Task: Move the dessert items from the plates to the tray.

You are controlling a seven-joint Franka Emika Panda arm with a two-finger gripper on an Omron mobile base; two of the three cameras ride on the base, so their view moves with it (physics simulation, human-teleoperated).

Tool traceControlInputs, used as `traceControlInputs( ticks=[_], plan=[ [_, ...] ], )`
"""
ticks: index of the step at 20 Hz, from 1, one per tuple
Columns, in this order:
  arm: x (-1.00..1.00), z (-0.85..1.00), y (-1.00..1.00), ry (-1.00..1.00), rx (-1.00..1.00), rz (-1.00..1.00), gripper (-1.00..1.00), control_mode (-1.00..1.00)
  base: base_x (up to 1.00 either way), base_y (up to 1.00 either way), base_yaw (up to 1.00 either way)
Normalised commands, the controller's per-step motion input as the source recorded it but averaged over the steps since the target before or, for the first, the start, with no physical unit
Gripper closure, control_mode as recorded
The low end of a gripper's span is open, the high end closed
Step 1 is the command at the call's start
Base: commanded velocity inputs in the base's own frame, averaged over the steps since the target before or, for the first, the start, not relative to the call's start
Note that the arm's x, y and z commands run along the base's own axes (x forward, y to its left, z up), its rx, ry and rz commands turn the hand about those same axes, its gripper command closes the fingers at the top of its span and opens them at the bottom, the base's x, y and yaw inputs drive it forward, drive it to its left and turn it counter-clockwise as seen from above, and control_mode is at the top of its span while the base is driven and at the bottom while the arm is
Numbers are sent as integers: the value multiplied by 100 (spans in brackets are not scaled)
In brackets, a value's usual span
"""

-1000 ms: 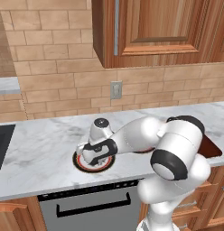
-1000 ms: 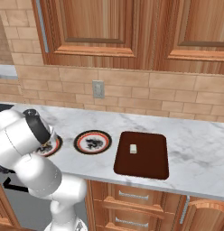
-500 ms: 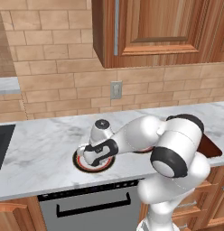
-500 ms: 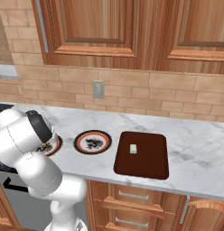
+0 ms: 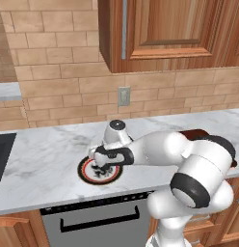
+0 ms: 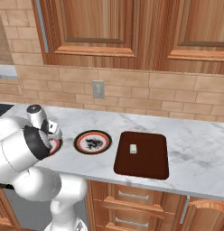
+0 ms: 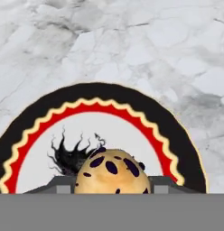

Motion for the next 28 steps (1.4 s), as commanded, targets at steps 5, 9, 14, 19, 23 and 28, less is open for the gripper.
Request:
traceControlInputs(
  ticks=[5, 9, 14, 19, 23, 28],
  plan=[
    [-9, 63, -100, 0, -1, -21, 100, -100, 0, 0, 0],
    [-8, 56, -100, 0, -11, -25, 100, -100, 0, 0, 0],
    [-4, 39, -100, 4, -13, -27, 100, -100, 0, 0, 0],
    [-1, 2, -100, 5, -8, -27, 100, -100, 0, 0, 0],
    [0, -8, -100, 4, 0, -25, 100, -100, 0, 0, 0],
    [0, 1, -100, 16, 0, -28, 100, -100, 0, 0, 0]
  ],
)
